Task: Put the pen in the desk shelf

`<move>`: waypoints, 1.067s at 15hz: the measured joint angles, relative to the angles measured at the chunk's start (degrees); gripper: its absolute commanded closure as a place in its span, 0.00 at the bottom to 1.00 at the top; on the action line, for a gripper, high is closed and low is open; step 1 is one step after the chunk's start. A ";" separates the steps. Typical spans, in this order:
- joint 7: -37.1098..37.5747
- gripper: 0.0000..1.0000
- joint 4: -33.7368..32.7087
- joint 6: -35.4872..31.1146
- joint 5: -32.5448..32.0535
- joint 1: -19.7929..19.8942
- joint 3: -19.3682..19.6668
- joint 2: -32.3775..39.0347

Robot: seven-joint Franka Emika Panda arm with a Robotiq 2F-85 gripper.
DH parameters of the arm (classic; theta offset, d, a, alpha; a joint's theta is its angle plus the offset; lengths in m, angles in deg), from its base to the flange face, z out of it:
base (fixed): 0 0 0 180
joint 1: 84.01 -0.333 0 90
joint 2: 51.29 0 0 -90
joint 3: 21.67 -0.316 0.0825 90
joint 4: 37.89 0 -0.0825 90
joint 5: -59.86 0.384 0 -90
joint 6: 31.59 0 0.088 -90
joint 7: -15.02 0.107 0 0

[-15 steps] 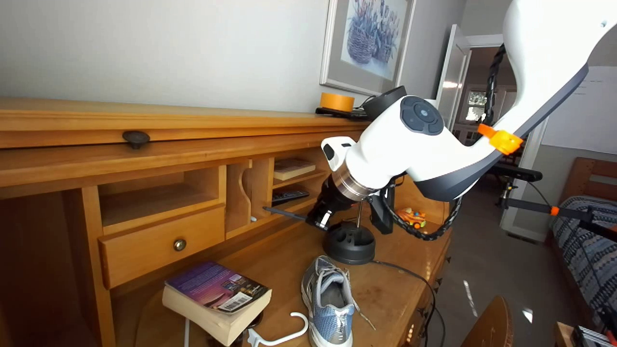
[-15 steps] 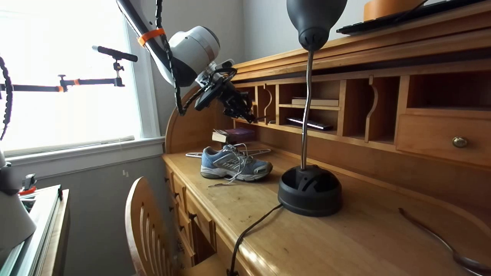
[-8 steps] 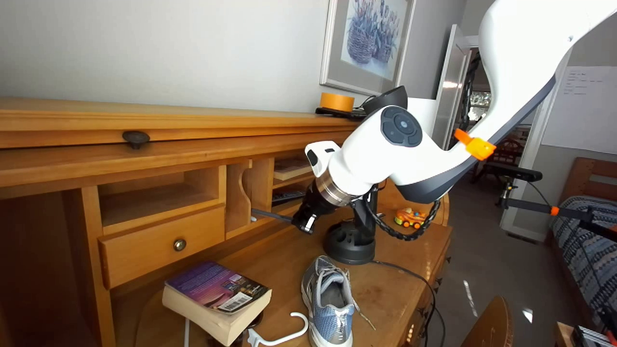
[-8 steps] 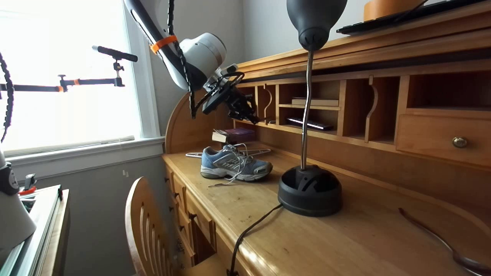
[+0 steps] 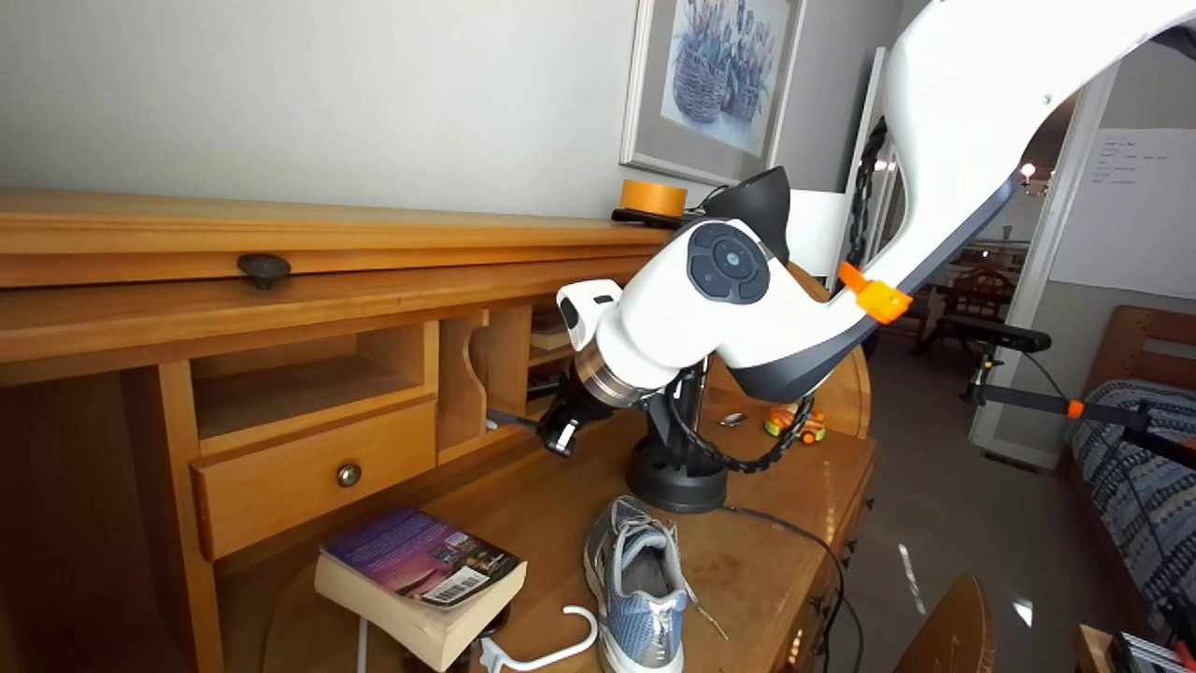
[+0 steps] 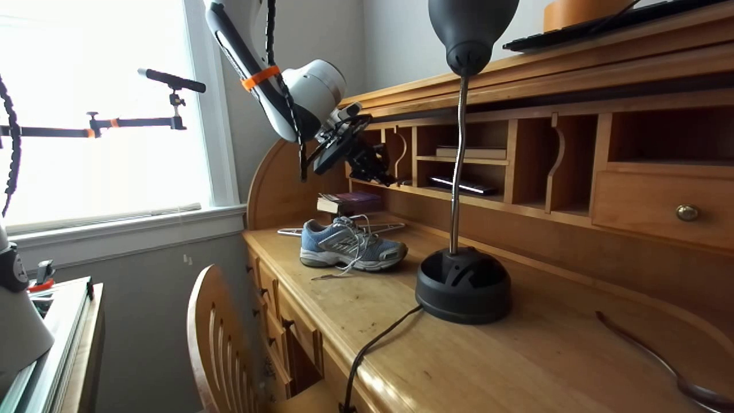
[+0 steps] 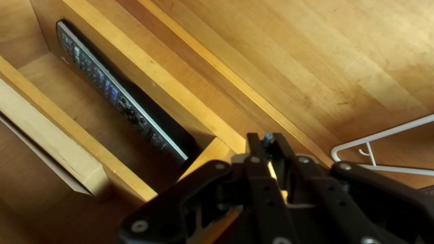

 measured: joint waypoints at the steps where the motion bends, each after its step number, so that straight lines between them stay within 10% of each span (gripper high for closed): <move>1: 0.20 0.97 -0.76 0.32 0.01 -0.05 -0.07 0.57; 11: 3.46 0.86 -6.11 2.61 1.98 -0.19 -1.03 4.17; 16: 6.34 0.97 -7.68 3.35 2.57 -0.24 -1.20 4.88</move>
